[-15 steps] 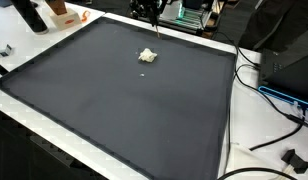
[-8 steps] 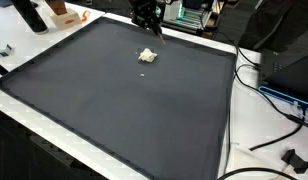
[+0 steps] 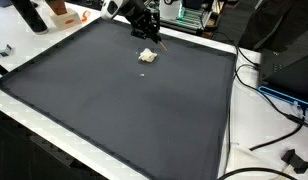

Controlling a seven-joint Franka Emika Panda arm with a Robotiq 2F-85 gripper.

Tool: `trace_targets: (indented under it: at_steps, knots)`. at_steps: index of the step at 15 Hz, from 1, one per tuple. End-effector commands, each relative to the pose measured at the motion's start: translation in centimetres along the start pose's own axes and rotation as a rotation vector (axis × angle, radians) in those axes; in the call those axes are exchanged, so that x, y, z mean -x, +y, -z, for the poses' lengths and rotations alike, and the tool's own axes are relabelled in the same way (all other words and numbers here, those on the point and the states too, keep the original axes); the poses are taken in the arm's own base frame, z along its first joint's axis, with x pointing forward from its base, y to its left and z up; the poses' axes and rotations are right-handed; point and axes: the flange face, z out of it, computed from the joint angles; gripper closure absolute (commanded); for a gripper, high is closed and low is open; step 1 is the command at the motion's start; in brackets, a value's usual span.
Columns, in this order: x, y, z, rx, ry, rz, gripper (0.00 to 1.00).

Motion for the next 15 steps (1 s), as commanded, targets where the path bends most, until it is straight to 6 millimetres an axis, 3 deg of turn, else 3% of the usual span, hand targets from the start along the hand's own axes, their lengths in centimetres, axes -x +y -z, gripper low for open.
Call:
trace_targets:
  at_steps: [1, 15]
  knots:
    - [-0.6, 1.5, -0.8, -0.068, 0.012, -0.016, 0.97]
    - [-1.7, 5.2, -2.9, -0.135, 0.016, -0.190, 0.97]
